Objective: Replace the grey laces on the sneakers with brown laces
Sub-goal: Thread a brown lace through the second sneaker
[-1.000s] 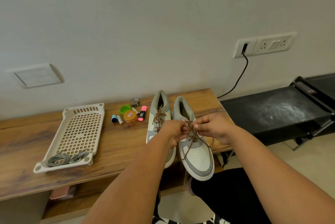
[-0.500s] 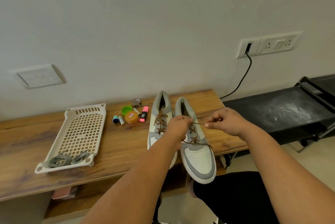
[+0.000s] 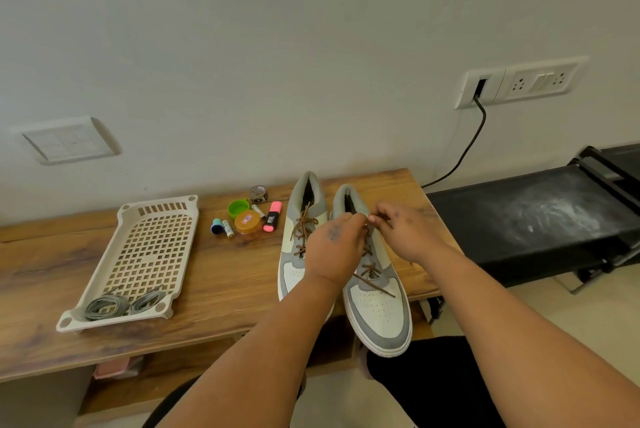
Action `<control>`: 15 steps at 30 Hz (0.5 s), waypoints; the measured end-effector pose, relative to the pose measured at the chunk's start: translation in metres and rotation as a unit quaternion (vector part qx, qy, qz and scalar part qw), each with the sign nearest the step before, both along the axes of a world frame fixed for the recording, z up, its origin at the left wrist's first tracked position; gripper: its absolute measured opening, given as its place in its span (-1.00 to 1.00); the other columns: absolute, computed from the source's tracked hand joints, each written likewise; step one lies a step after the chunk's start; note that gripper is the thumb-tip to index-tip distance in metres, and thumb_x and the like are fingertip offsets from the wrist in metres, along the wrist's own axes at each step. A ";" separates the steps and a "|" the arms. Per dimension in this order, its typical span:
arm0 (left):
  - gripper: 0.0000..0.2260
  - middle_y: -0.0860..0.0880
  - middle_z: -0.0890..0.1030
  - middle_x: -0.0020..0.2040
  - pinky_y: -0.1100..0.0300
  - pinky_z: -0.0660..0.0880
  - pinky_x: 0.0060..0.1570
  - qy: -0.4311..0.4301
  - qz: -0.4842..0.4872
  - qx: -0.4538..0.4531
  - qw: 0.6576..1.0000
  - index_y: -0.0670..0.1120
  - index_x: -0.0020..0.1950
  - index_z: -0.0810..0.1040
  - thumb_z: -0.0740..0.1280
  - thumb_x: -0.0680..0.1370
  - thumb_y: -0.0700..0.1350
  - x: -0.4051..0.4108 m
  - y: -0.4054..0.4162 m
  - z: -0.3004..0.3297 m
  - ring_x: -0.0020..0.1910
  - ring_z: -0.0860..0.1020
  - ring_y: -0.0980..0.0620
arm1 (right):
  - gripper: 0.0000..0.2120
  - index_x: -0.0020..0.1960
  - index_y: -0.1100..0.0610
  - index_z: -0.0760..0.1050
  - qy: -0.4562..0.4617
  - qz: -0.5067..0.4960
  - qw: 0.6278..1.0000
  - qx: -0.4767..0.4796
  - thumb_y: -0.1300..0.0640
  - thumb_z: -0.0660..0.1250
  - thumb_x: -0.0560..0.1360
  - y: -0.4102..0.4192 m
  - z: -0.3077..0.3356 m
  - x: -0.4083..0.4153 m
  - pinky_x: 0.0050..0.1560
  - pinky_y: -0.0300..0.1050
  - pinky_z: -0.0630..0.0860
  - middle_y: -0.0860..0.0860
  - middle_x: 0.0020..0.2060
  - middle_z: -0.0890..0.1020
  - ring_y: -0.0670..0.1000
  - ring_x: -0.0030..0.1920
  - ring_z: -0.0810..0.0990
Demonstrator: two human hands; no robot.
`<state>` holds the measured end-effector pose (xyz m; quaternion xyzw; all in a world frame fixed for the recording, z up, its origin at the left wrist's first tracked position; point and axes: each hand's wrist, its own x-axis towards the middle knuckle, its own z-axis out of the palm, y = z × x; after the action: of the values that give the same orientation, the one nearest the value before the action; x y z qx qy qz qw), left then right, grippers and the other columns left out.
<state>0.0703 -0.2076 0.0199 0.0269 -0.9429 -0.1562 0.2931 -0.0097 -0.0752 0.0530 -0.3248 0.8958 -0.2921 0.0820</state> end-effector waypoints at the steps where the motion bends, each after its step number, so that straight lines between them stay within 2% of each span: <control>1: -0.94 -0.01 0.56 -0.31 0.21 0.29 -0.55 0.000 -0.006 -0.010 1.000 -0.08 -0.08 0.55 0.41 0.50 -0.17 0.000 -0.001 0.000 -0.45 0.49 -0.03 | -0.90 -0.05 0.03 0.44 -0.001 0.000 1.000 -0.002 0.06 0.21 0.63 -0.003 -0.002 0.000 -0.33 -0.20 0.30 -0.09 -0.26 0.51 -0.11 -0.26 0.45; 4: -0.85 -0.02 0.50 -0.34 0.24 0.18 -0.57 -0.016 0.000 -0.073 0.997 -0.09 -0.09 0.50 0.46 0.46 -0.19 -0.001 -0.001 -0.005 -0.50 0.39 0.01 | -0.95 -0.03 0.04 0.48 0.004 -0.010 1.000 -0.006 0.09 0.28 0.60 -0.009 -0.008 -0.003 -0.22 -0.10 0.44 -0.03 -0.17 0.58 0.00 -0.15 0.54; 6: -0.93 -0.02 0.52 -0.27 0.18 0.27 -0.49 -0.056 -0.007 -0.040 0.998 -0.10 -0.05 0.51 0.38 0.53 -0.16 0.001 0.000 -0.002 -0.40 0.47 -0.01 | -0.96 -0.01 0.04 0.50 0.001 -0.023 1.000 -0.012 0.08 0.32 0.57 -0.010 -0.009 -0.004 -0.12 -0.03 0.51 -0.03 -0.11 0.59 0.02 -0.07 0.55; 8: -0.95 0.03 0.51 -0.21 0.15 0.36 -0.31 -0.146 -0.041 0.079 0.985 -0.07 -0.03 0.50 0.29 0.60 -0.12 0.001 0.001 0.008 -0.26 0.49 0.01 | -0.90 0.05 0.03 0.52 0.001 -0.038 0.999 -0.012 0.05 0.35 0.55 -0.007 -0.009 -0.005 0.00 0.02 0.52 -0.04 -0.05 0.57 0.03 0.03 0.52; 10: -0.88 0.08 0.47 -0.28 0.17 0.34 -0.27 -0.245 -0.055 0.196 0.948 -0.03 -0.13 0.46 0.28 0.60 -0.07 -0.001 -0.003 0.019 -0.27 0.44 0.07 | -0.85 0.07 0.01 0.52 0.011 -0.051 0.999 -0.007 0.04 0.39 0.52 -0.004 -0.005 -0.005 0.05 0.01 0.49 -0.05 -0.01 0.53 0.04 0.10 0.48; 13: -0.79 0.00 0.51 -0.26 0.14 0.37 -0.16 -0.286 -0.040 0.344 0.893 -0.06 -0.20 0.49 0.28 0.62 -0.03 0.003 -0.010 0.024 -0.23 0.45 0.04 | -0.83 -0.07 -0.03 0.54 0.009 -0.033 0.999 0.017 0.00 0.50 0.42 0.004 0.008 0.002 -0.18 -0.34 0.35 -0.12 -0.09 0.51 -0.12 -0.05 0.46; 15: -0.81 -0.05 0.56 -0.15 0.18 0.39 -0.12 -0.291 -0.044 0.450 0.843 -0.09 -0.10 0.56 0.25 0.65 -0.06 0.007 -0.010 0.025 -0.17 0.47 0.05 | -0.79 -0.13 -0.01 0.57 -0.051 -0.004 0.998 0.021 0.01 0.57 0.34 0.009 0.014 0.011 -0.21 -0.41 0.36 -0.17 -0.16 0.56 -0.19 -0.11 0.49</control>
<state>0.0773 -0.2174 0.0454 0.1586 -0.8112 -0.5610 -0.0464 0.0012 -0.0663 0.0673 -0.3040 0.8978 -0.2896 0.1330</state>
